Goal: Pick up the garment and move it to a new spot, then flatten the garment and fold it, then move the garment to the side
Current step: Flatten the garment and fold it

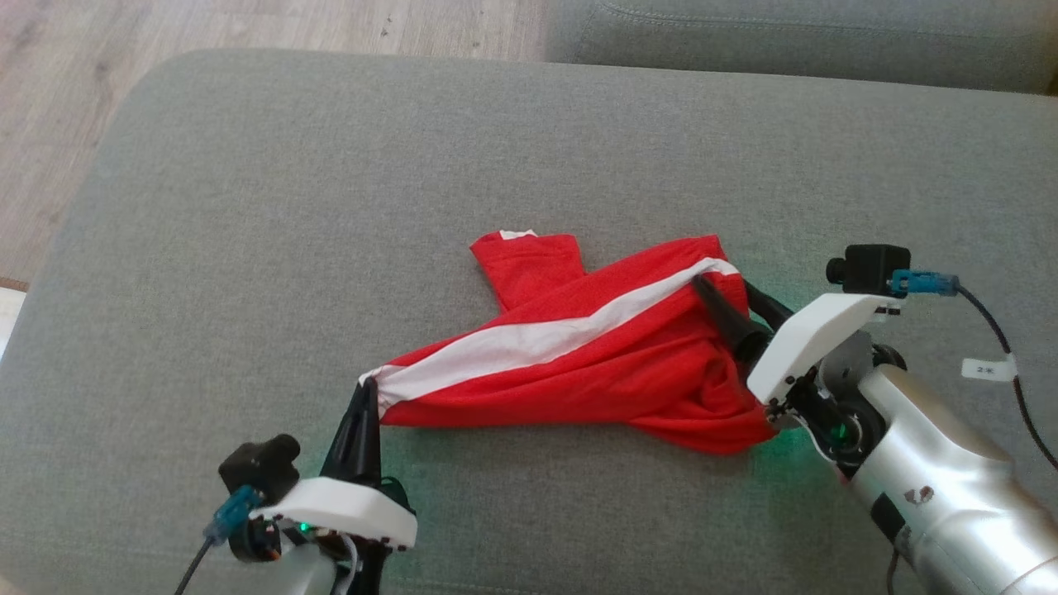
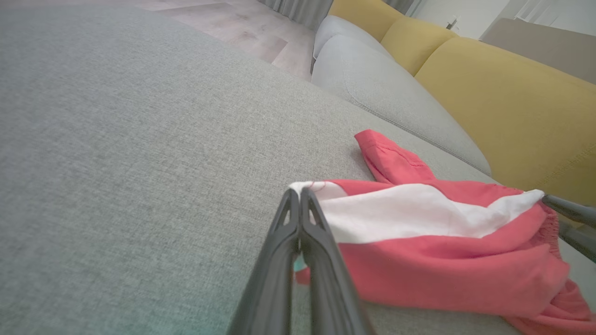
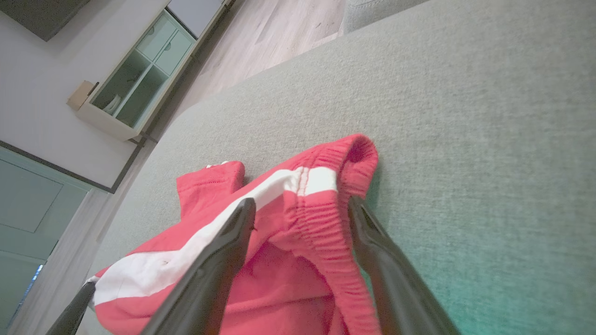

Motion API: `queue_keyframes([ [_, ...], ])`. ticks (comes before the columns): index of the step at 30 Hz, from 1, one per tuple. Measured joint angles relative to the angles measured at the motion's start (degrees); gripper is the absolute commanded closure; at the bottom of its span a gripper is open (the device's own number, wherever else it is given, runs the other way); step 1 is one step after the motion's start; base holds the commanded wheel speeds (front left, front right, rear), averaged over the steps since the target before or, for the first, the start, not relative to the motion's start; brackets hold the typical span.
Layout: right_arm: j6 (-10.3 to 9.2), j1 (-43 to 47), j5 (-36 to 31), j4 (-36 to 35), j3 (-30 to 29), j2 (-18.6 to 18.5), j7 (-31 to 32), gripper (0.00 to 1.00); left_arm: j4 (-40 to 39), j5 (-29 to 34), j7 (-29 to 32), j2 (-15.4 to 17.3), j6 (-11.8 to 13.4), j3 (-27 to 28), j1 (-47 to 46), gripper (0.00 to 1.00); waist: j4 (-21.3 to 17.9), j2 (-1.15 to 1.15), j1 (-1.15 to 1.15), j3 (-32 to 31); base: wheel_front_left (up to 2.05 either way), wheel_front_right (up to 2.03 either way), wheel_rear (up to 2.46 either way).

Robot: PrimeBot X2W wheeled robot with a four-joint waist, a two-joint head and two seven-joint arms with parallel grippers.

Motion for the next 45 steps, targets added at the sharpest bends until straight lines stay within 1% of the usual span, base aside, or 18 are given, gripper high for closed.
queue_keyframes([
  [5, 0.00, -0.07, 2.91, -0.35, 1.91, -0.03, -0.45, 0.00, -0.07, 0.00, 0.00, -0.01, -0.01, -0.24, 0.00, 1.00, 0.31, 0.00, 0.00, 0.44, 0.00, 0.00, 0.00],
  [11, 0.00, -1.66, 5.12, -1.04, 3.75, -0.36, -3.70, 0.00, -0.08, 0.00, 0.00, -0.01, -0.42, -0.74, -0.01, 1.00, 0.80, 0.00, 0.00, 0.88, 0.00, 0.00, 0.00],
  [17, 0.00, -3.58, 7.57, -0.85, 5.21, -1.37, -4.89, 0.00, -0.05, -0.35, 0.00, 0.00, -0.42, -1.30, -0.02, 1.00, 1.22, 0.00, 0.00, 1.37, 0.00, 0.00, 0.00],
  [22, 0.00, -3.90, 9.69, 0.12, 7.04, -1.33, -4.19, 0.00, -0.02, -0.58, 0.00, -0.01, -0.42, -1.83, -0.20, 1.00, 1.71, 0.00, 0.00, 1.81, 0.00, 0.00, 0.00],
  [28, 0.00, -5.42, 10.73, 2.44, 8.29, -1.33, -4.50, 0.00, 0.01, -0.59, 0.00, -0.01, -0.42, -1.85, -0.81, 1.00, 2.12, 0.00, 0.00, 1.96, 0.00, 0.00, 0.00],
  [33, 0.00, -5.69, 12.60, 2.05, 9.00, -1.34, -4.89, 0.00, 0.00, -0.59, 0.00, -0.01, -0.42, -1.80, -0.81, 1.00, 2.03, 0.00, 0.00, 1.87, 0.00, 0.00, 0.00],
  [41, 0.00, -5.69, 15.66, 2.55, 10.68, -1.26, -3.10, 0.00, -0.04, -1.15, 0.00, -0.01, -0.42, -1.89, -0.82, 1.00, 2.27, 0.00, 0.00, 2.03, 0.00, 0.00, 0.00],
  [45, 0.00, -5.70, 15.66, 1.65, 10.90, -1.26, -4.54, 0.00, -0.04, -1.14, 0.00, -0.01, -0.42, -1.85, -0.82, 1.00, 2.34, 0.00, 0.00, 2.04, 0.00, 0.00, 0.00],
])
